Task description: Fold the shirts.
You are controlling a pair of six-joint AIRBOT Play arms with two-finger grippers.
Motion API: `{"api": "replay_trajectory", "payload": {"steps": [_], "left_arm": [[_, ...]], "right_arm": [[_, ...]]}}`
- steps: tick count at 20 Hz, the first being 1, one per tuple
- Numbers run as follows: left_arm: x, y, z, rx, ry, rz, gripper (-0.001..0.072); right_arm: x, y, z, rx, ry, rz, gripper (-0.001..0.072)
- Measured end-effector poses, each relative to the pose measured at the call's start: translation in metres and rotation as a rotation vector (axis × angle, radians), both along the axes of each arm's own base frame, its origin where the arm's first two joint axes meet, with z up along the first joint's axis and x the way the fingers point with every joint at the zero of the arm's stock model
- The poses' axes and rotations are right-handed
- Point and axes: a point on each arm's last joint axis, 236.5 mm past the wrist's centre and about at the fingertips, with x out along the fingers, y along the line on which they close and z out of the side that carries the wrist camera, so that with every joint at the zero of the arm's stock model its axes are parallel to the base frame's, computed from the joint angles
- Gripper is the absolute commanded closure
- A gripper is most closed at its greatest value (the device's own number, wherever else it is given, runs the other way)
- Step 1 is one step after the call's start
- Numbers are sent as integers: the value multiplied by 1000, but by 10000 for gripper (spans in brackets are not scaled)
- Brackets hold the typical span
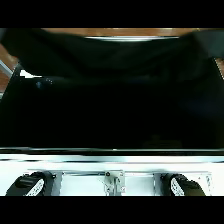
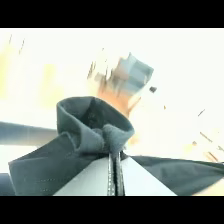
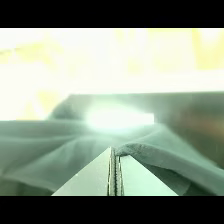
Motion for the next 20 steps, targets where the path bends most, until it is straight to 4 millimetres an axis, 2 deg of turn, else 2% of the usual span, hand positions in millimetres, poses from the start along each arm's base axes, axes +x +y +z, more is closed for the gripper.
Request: {"api": "replay_trajectory", "payload": {"steps": [2, 4, 6, 8, 10, 12, 14, 17, 20], "left_arm": [[-21, 5, 34, 11, -94, 18, 673], [-34, 8, 51, 26, -144, 30, 673], [-40, 7, 50, 79, -150, 38, 673], [-42, 6, 35, 172, -116, 43, 673], [-38, 7, 2, 272, -11, 50, 673], [-34, 14, -44, 369, 141, 59, 673], [-32, 26, -101, 450, 332, 72, 673], [-42, 41, -185, 497, 590, 78, 673], [-52, 49, -250, 486, 755, 89, 672]], "right_arm": [[-23, 3, 37, 6, -87, -6, 648], [-42, 8, 60, 2, -140, -2, 648], [-57, 12, 69, -32, -159, 5, 648], [-65, 12, 62, -99, -131, 0, 648], [-69, 8, 43, -173, -58, -13, 648], [-71, 2, 14, -241, 56, -24, 648], [-72, -8, -25, -295, 217, -32, 648], [-78, -18, -81, -329, 450, -13, 648], [-76, -21, -126, -308, 605, 6, 648]]}}
